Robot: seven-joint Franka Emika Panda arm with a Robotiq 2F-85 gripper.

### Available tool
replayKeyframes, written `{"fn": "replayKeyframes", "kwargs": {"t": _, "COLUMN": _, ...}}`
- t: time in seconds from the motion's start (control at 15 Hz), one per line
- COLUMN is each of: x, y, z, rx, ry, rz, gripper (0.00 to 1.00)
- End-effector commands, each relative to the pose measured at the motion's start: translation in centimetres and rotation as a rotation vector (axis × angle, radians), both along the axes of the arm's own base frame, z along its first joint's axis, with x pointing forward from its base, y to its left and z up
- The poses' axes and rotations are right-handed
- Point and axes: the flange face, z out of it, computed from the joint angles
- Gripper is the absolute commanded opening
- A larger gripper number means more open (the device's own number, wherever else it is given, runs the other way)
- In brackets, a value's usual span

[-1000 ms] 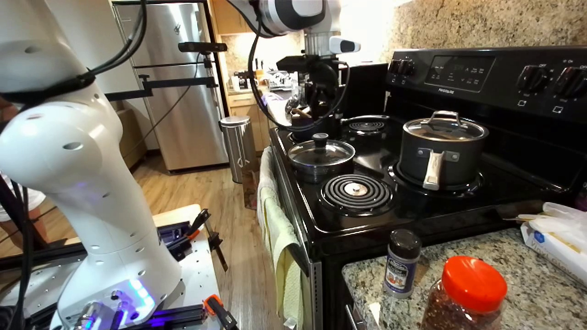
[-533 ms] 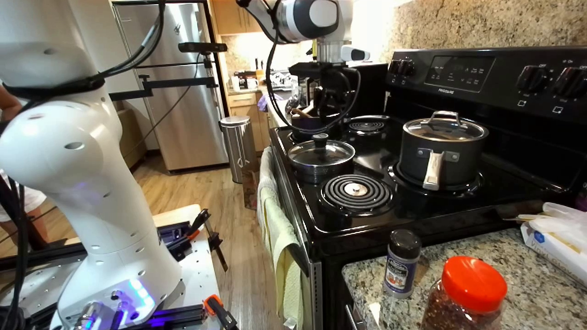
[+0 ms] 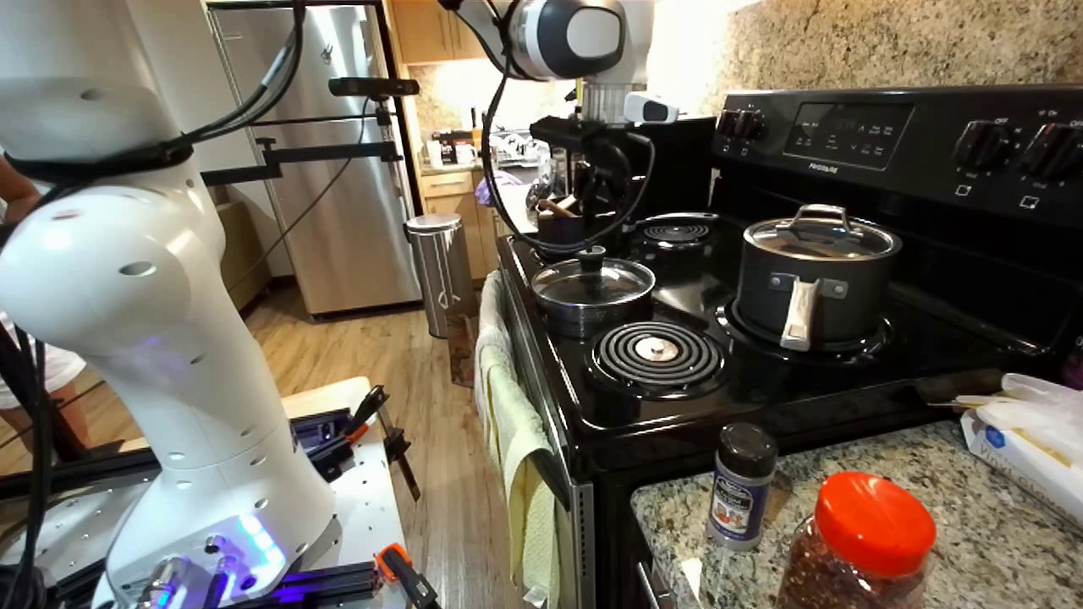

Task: Move the clear lid to the right burner

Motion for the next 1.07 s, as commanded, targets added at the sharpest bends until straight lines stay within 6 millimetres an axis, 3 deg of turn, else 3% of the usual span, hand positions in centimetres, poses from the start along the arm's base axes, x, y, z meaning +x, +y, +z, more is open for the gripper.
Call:
{"fn": "replayKeyframes", "kwargs": {"t": 0.0, "x": -1.2, "y": 0.8, "z": -0.7, "rx": 0.043, "ry": -0.006, "rz": -0.077, "gripper": 1.0}}
{"fn": "replayKeyframes", "kwargs": {"t": 0.6, "x": -2.3, "y": 4.7, "z": -3.0, "rx": -0.018, "ry": -0.061, "rz": -0.231, "gripper": 1.0}}
{"fn": "replayKeyframes", "kwargs": {"t": 1.0, "x": -3.1, "y": 4.8, "z": -2.9, "rx": -0.089, "ry": -0.085, "rz": -0.335, "gripper": 1.0}}
